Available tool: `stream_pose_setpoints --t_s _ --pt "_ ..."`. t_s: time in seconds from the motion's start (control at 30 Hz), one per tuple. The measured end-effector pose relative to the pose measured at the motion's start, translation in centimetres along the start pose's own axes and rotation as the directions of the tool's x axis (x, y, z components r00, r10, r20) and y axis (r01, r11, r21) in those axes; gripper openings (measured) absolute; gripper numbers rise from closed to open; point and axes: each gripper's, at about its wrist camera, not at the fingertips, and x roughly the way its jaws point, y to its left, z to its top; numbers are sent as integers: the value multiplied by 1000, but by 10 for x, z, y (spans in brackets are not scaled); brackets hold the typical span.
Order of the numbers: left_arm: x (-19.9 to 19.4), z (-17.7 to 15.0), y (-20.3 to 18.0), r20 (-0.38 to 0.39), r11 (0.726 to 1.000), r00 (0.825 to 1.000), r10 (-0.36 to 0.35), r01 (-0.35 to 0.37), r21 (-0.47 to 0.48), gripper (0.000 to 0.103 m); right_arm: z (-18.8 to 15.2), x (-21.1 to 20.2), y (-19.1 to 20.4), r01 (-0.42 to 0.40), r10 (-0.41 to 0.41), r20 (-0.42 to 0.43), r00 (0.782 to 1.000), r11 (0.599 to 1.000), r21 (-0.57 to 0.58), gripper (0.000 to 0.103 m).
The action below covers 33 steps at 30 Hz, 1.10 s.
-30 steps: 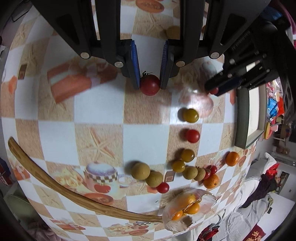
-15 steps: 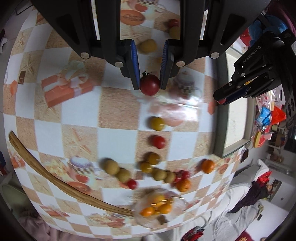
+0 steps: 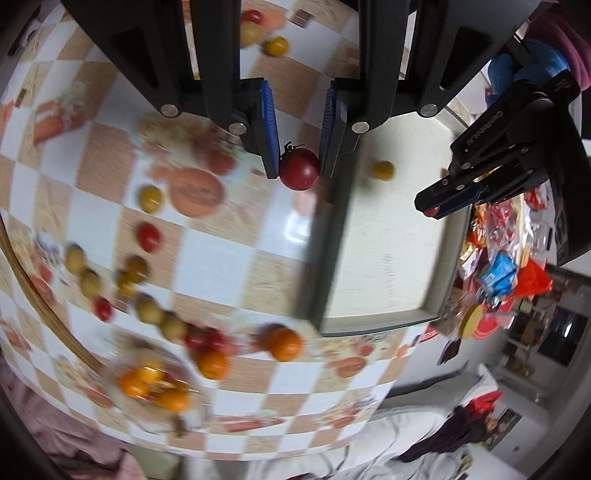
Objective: Organize fruits
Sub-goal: 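Carry the red tomato into the white tray and open the right tool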
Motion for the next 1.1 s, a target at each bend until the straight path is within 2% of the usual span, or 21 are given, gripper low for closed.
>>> stream_pose_setpoints --t_s 0.17,0.4,0.97,1.0,1.03,1.07,1.1 --pt "6 1 30 0 999 999 33 -33 -27 20 14 19 35 -13 12 -26 1000 999 -48 23" --pt "23 2 55 -30 996 997 70 -71 -45 20 26 49 64 -12 6 -74 997 996 -90 23" --pt "44 -5 66 -100 994 989 107 -109 -13 22 29 106 85 55 -83 -168 982 984 -170 25" --pt "44 -5 67 -99 994 989 106 -108 -16 24 28 108 85 55 -87 -175 981 983 -175 27" --pt "43 -6 69 -97 994 990 107 -109 -21 43 28 108 86 57 -89 -177 980 982 -179 35" --pt "42 -6 70 -88 993 990 111 -114 -28 69 27 107 85 57 -89 -175 981 982 -181 43" --pt "38 -6 71 -63 992 991 120 -123 -36 73 27 105 86 46 -78 -168 983 982 -184 47"
